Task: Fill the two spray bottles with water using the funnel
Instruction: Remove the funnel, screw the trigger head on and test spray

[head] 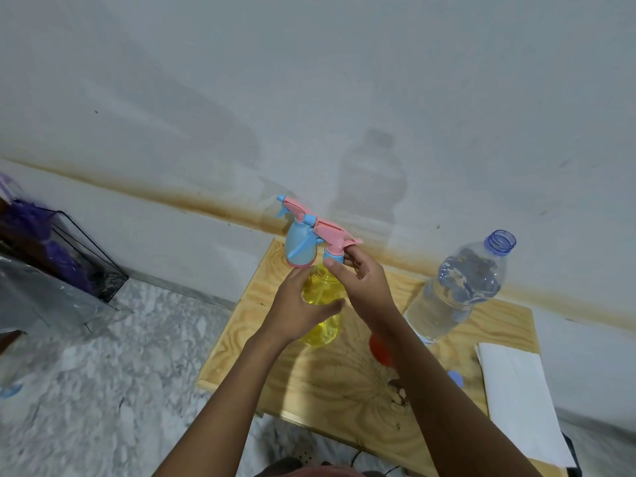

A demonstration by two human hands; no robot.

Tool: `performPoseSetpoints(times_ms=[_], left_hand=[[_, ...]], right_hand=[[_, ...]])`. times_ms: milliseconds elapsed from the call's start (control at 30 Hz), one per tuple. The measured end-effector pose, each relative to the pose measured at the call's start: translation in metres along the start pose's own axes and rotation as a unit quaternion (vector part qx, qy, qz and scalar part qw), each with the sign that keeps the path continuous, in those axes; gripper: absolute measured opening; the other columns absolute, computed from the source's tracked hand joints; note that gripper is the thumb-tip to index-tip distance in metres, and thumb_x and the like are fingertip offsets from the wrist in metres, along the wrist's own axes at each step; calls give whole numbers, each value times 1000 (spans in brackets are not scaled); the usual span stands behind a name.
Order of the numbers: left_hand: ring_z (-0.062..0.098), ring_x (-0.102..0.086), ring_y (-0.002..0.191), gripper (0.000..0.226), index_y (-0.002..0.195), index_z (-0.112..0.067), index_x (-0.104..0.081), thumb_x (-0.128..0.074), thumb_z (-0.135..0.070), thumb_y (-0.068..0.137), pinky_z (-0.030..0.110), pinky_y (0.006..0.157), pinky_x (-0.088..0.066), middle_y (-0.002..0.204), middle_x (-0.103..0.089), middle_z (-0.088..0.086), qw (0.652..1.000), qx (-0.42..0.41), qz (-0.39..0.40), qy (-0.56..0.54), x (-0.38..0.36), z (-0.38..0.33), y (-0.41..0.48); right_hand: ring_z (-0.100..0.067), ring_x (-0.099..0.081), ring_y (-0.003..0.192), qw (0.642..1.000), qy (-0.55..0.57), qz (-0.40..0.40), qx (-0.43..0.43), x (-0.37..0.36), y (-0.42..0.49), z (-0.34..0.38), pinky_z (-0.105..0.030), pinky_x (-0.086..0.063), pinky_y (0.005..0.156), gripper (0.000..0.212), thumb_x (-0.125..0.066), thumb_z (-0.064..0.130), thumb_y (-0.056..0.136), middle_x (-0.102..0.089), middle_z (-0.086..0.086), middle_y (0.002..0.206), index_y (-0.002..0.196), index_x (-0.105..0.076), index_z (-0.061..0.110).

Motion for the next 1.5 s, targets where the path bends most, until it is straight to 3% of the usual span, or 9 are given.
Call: performPoseSetpoints(times_ms=[200, 333, 500, 700, 867, 1100, 1300, 1400, 1500], left_hand=[[-1, -56, 103, 62, 124, -33, -61, -82, -47, 68, 12, 81, -42, 107, -59, -15, 1000, -22, -14, -5, 2, -12, -2], [0, -55, 113, 60, 126, -40, -59, -84, -37, 72, 15, 88, -45, 114, -60, -15, 999, -40, -10, -12, -2, -19, -4], [3, -58, 108, 59, 124, -36, -61, -84, -39, 70, 19, 86, -47, 112, -62, -12, 999, -42, -16, -20, -1, -21, -5], [4, -57, 108, 63, 126, -45, -56, -83, -42, 69, 23, 86, -49, 111, -61, -10, 998, -48, -28, -8, -1, -24, -5], [6, -58, 111, 62, 127, -41, -57, -83, -42, 71, 27, 90, -51, 114, -61, -10, 998, -58, -29, -24, 0, -28, -7], [6, -57, 108, 68, 129, -41, -55, -76, -46, 64, 35, 89, -54, 113, -61, -8, 998, -45, -13, -32, -4, -30, -7], [13, -59, 106, 55, 122, -35, -62, -83, -44, 73, 39, 90, -53, 112, -64, -3, 999, -32, 18, -37, -2, -26, -4], [-3, -59, 103, 55, 126, -36, -60, -84, -32, 76, 21, 84, -48, 107, -66, -19, 998, -13, 44, -46, -3, -28, -6], [-7, -60, 102, 55, 125, -35, -60, -84, -32, 76, 15, 83, -45, 104, -66, -26, 997, 5, 64, -43, -5, -25, -8]], right_hand=[[-8, -69, 100, 998, 43, -49, -9, 6, -5, -1, -22, -53, 83, 22, -72, 12, 91, -73, -1, 107, 112, -67, 14], [-19, -65, 108, 997, 39, -72, -11, 5, -6, -3, -35, -56, 94, 41, -83, 16, 82, -68, -7, 114, 116, -61, 14], [-4, -66, 105, 999, 40, -23, -15, 6, -8, 3, -17, -50, 86, 22, -63, 12, 97, -72, -1, 116, 116, -69, 22], [-18, -67, 110, 995, 52, -80, -8, 5, -12, -1, -40, -53, 100, 34, -81, 22, 81, -71, -3, 113, 110, -64, 20], [-3, -66, 107, 998, 62, -25, 7, -4, -17, 5, -19, -50, 89, 23, -58, 12, 100, -74, 15, 109, 117, -66, 25], [-7, -70, 101, 987, 124, -102, -14, -2, -22, -1, -19, -54, 79, 37, -76, 8, 87, -72, -1, 111, 120, -63, 15], [6, -66, 81, 996, 81, -41, -12, 4, -17, 4, -15, -51, 75, 13, -66, 8, 95, -71, 19, 82, 107, -66, 13], [-8, -67, 100, 997, 62, -53, 4, 7, -10, 6, -34, -55, 92, 36, -81, 11, 80, -70, -9, 106, 109, -60, 8], [-10, -63, 118, 999, 39, 22, 10, 2, -6, 12, -30, -51, 100, 46, -75, 21, 83, -69, 1, 123, 126, -59, 16]])
Point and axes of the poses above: each hand's wrist, its own y-axis towards the middle knuckle, its own x-axis out of the back of the hand, z = x × y, the point moved 9 cm from there along y, towards the middle knuckle
